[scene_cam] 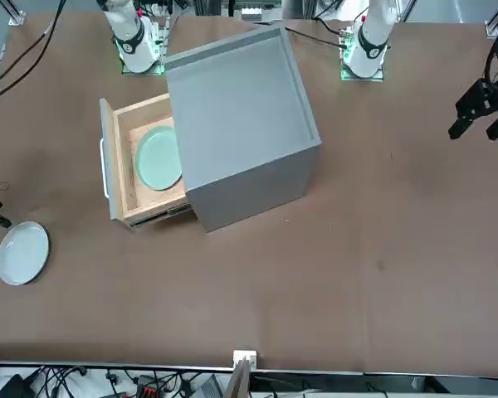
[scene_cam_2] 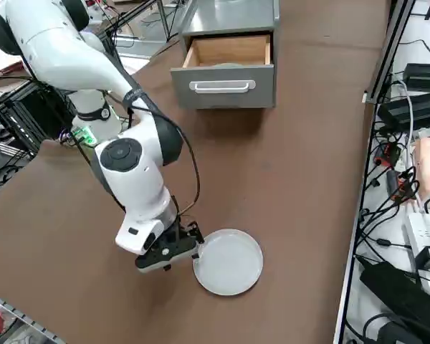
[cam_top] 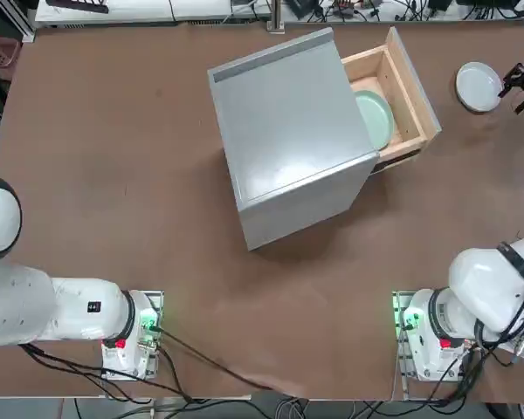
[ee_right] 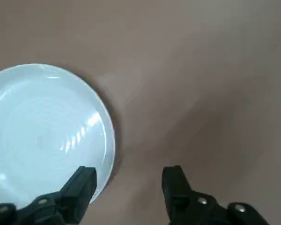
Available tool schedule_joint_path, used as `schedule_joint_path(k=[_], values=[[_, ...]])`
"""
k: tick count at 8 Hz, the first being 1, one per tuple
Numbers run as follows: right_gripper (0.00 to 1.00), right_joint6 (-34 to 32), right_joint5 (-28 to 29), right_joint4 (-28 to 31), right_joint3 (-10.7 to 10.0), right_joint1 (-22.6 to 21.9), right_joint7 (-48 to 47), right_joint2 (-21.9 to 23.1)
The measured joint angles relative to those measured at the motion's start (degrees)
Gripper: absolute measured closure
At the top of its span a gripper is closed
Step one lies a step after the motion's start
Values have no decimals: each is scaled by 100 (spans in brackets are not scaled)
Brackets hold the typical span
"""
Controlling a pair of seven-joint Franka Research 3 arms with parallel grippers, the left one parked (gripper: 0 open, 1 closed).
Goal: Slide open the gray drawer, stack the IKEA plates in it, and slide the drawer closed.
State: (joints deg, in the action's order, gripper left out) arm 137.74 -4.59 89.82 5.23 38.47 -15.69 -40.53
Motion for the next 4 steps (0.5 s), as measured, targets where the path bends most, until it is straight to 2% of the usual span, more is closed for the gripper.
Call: schedule_joint_path(k=[4], values=[[19, 688, -6, -6, -11, -11, -41, -425]])
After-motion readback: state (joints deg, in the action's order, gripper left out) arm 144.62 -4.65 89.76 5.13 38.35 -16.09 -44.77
